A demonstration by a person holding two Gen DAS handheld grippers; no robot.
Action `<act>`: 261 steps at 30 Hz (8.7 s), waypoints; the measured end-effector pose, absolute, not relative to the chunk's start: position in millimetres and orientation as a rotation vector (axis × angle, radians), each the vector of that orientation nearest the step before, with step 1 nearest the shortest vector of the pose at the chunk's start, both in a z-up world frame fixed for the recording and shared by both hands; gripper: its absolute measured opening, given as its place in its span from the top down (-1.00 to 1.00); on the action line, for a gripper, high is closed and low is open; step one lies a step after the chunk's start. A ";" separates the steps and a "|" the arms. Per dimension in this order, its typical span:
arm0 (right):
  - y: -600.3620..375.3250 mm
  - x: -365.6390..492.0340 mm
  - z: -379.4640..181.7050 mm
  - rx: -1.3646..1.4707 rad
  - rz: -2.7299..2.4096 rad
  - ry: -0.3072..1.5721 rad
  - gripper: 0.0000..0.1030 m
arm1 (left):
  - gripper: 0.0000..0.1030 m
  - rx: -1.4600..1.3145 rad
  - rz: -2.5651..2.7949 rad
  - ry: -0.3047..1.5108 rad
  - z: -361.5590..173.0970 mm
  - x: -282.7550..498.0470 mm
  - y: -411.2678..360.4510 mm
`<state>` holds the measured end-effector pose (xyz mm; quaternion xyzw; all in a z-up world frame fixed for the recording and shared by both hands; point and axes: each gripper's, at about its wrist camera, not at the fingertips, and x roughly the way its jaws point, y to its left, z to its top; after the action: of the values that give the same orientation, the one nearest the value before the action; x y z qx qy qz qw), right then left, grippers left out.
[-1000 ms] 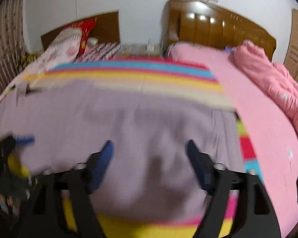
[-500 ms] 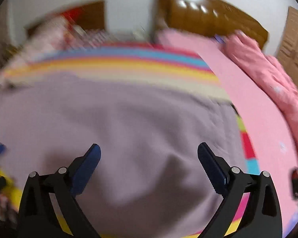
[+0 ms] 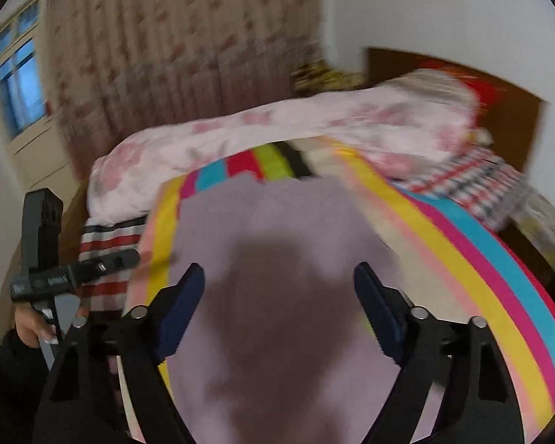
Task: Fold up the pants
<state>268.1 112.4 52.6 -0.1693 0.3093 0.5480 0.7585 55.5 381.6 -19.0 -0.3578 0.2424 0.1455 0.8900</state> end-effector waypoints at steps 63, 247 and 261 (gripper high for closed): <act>91.1 308.0 33.4 -0.345 1.119 0.769 -0.40 | -0.76 -0.935 -0.044 0.671 -30.2 237.4 431.0; -143.6 169.3 -23.3 -0.393 0.647 0.876 -0.72 | -0.96 -0.252 0.143 0.853 -9.2 147.7 217.3; -332.4 104.1 -48.7 -0.124 0.343 0.916 -0.78 | -0.97 -0.040 -0.007 0.907 -27.1 133.6 96.3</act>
<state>104.1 -332.4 -48.7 -0.0594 0.4399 0.1646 0.8808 133.6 96.3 -27.1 -0.0195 0.4381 -0.0033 0.8987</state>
